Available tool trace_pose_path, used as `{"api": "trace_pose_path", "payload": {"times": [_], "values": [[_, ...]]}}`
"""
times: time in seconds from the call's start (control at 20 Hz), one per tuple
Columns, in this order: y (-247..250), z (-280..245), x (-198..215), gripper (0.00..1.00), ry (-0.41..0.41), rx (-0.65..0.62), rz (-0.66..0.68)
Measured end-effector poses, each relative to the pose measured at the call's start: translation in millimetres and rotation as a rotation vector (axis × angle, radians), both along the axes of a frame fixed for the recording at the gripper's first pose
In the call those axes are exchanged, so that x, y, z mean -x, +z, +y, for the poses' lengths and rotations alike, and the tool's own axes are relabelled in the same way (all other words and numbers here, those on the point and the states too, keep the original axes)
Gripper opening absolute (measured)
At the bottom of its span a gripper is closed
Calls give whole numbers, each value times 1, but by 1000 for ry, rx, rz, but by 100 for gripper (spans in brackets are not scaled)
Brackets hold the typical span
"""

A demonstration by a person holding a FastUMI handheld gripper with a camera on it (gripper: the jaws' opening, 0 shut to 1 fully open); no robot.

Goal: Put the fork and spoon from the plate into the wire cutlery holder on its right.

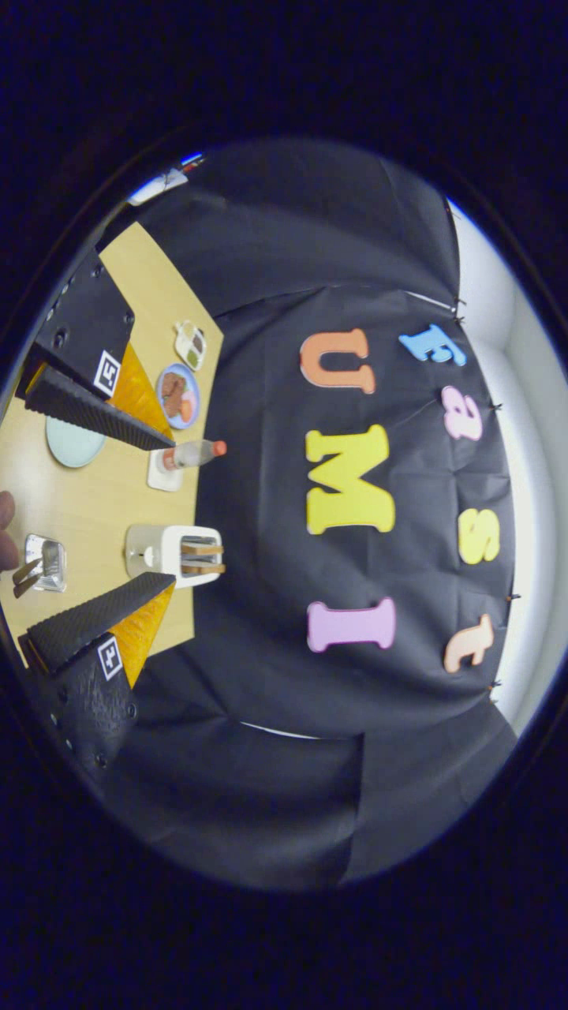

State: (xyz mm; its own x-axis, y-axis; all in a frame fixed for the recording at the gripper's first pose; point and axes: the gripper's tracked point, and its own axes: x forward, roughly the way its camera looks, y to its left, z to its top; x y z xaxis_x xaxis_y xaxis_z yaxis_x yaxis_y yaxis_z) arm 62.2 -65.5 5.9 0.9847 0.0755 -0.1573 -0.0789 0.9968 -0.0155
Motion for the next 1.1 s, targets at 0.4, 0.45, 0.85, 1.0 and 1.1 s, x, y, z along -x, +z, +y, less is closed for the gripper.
{"api": "trace_pose_path", "payload": {"times": [0.4,0.45,0.85,1.0,1.1], "values": [[50,12,99,94,-36,-59,-291],[50,12,103,94,-37,-71,-308],[51,3,110,95,-96,-70,-327],[48,-6,106,95,-128,-94,-313],[47,-8,105,95,-132,-96,-307]]}}
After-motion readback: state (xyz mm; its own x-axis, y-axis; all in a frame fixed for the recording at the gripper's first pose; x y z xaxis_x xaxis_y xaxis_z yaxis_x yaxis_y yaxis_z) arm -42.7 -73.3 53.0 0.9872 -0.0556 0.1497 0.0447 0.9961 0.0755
